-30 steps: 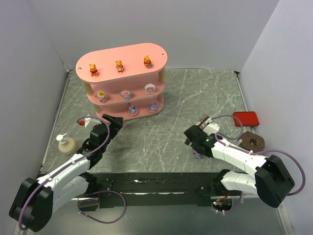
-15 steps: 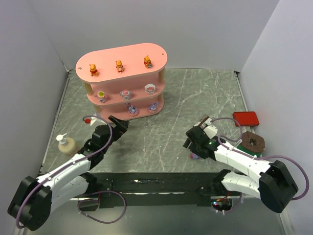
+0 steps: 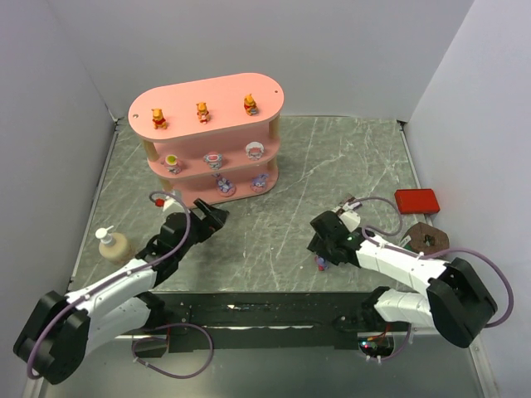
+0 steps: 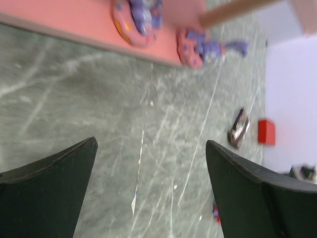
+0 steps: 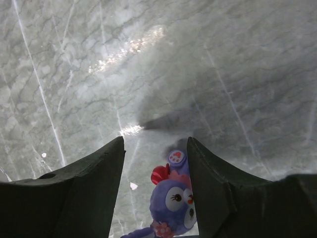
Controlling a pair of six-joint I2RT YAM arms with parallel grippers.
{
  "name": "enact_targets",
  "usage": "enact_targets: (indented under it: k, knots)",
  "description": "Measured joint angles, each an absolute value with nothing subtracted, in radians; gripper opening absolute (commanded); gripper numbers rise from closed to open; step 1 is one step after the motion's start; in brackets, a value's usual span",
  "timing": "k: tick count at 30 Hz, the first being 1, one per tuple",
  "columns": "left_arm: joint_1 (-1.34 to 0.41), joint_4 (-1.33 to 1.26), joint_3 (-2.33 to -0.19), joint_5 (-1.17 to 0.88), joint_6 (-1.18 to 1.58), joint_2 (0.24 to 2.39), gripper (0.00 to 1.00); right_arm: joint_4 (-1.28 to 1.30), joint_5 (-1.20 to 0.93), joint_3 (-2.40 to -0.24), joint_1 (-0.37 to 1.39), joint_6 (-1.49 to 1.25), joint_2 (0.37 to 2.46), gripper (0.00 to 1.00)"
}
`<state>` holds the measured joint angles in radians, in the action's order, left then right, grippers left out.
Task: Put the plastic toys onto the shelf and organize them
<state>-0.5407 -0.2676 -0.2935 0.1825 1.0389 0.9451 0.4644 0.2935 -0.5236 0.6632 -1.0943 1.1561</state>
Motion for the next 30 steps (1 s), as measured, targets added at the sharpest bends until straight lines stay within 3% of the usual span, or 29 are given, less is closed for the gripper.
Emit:
enact_targets:
  k: [17,23,30]
  knots:
    - [-0.712,-0.404,-0.318,0.047,0.979,1.106,0.97,0.326,0.192,-0.628,0.657,-1.064,1.353,0.59]
    - [-0.787,-0.385,-0.36,-0.014,1.0,1.161,0.96,0.33,0.201,-0.657,0.642,-0.958,1.344,0.72]
    - [-0.905,-0.363,-0.397,-0.009,1.151,1.208,0.97,0.374,0.175,-0.662,0.641,-0.719,1.193,0.84]
